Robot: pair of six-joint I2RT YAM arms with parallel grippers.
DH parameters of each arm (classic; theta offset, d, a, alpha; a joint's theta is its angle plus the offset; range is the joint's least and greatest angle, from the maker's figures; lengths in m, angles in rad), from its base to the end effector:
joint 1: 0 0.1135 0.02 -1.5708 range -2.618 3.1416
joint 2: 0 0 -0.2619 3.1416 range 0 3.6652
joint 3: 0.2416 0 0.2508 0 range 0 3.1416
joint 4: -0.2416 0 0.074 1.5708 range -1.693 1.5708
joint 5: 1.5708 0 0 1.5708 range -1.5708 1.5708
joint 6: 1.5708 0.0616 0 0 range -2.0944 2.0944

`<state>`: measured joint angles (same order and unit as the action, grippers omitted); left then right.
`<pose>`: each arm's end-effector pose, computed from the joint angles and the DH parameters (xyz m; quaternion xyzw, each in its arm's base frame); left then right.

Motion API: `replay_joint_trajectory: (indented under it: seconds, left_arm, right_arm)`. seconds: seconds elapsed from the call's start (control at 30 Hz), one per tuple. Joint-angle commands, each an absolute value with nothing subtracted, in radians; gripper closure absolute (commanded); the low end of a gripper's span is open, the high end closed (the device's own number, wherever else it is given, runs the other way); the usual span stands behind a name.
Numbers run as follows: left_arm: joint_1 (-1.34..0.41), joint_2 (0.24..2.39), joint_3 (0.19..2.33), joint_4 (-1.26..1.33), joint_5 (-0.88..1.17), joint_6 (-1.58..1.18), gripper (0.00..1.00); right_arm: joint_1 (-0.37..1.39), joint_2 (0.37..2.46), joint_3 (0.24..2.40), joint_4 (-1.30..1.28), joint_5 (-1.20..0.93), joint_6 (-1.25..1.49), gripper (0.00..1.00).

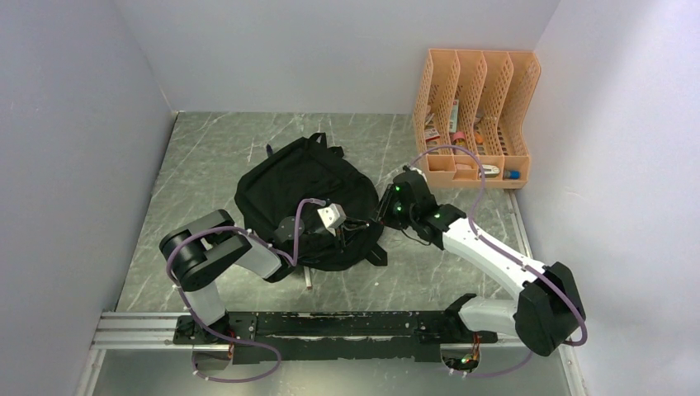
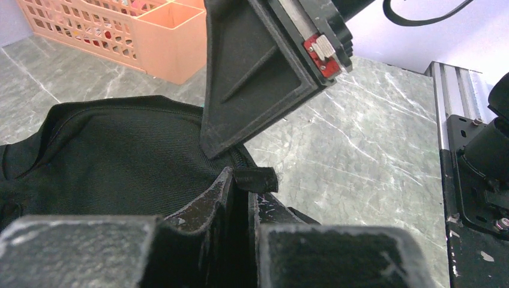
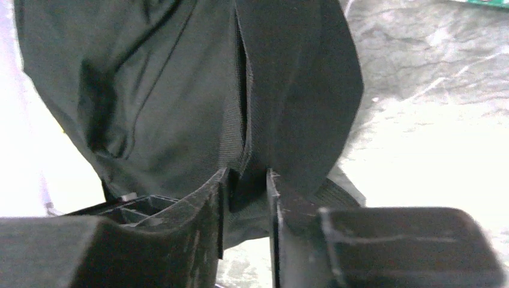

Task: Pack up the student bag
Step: Zip the student bag at the center of the board.

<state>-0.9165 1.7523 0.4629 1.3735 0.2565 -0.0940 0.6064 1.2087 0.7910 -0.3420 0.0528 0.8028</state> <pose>0.1858 -0.2679 0.1650 0.3546 0.5776 -0.4292 0.5970 0.2257 0.1526 0.2212 0.1004 0.9131 0.2370 0.3162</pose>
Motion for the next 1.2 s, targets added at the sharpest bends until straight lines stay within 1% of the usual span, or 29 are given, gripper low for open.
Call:
replay_joint_trajectory:
  seconds: [0.0,0.07,0.13,0.23,0.37,0.47,0.53,0.63,0.77,0.83,0.87,1.17]
  left_arm:
    - [-0.92,1.719,0.468,1.426,0.277,-0.094,0.95]
    - [-0.922,1.715,0.467,1.417,0.272,-0.094,0.92]
    - [-0.922,1.713,0.468,1.415,0.27,-0.095,0.87]
    - [-0.923,1.712,0.469,1.411,0.266,-0.095,0.82]
    - [-0.921,1.71,0.477,1.401,0.269,-0.094,0.81]
    - [-0.922,1.709,0.476,1.397,0.268,-0.092,0.76]
    - [-0.922,1.706,0.474,1.397,0.263,-0.091,0.76]
    - [-0.921,1.704,0.477,1.386,0.255,-0.092,0.8]
    - [-0.922,1.701,0.479,1.384,0.26,-0.097,0.81]
    - [-0.922,1.701,0.48,1.376,0.255,-0.095,0.92]
    - [-0.922,1.701,0.483,1.369,0.253,-0.096,0.95]
    - [-0.921,1.663,0.479,1.335,0.224,-0.103,0.95]
  right_arm:
    - [0.576,1.221,0.789,-0.247,0.004,0.784,0.77]
    - [0.57,1.223,0.779,-0.235,-0.023,0.786,0.91]
    - [0.566,1.221,0.767,-0.229,-0.029,0.786,1.0]
    - [0.562,1.218,0.757,-0.223,-0.034,0.783,1.0]
    - [0.555,1.219,0.755,-0.225,-0.035,0.776,1.0]
    - [0.551,1.225,0.752,-0.221,-0.037,0.774,1.0]
    - [0.549,1.228,0.75,-0.215,-0.043,0.774,1.0]
    - [0.548,1.23,0.748,-0.212,-0.049,0.774,1.0]
    - [0.546,1.232,0.74,-0.205,-0.054,0.776,1.0]
    - [0.546,1.231,0.738,-0.203,-0.058,0.778,1.0]
    - [0.545,1.231,0.738,-0.202,-0.058,0.777,1.0]
    - [0.541,1.233,0.728,-0.209,-0.054,0.772,1.0]
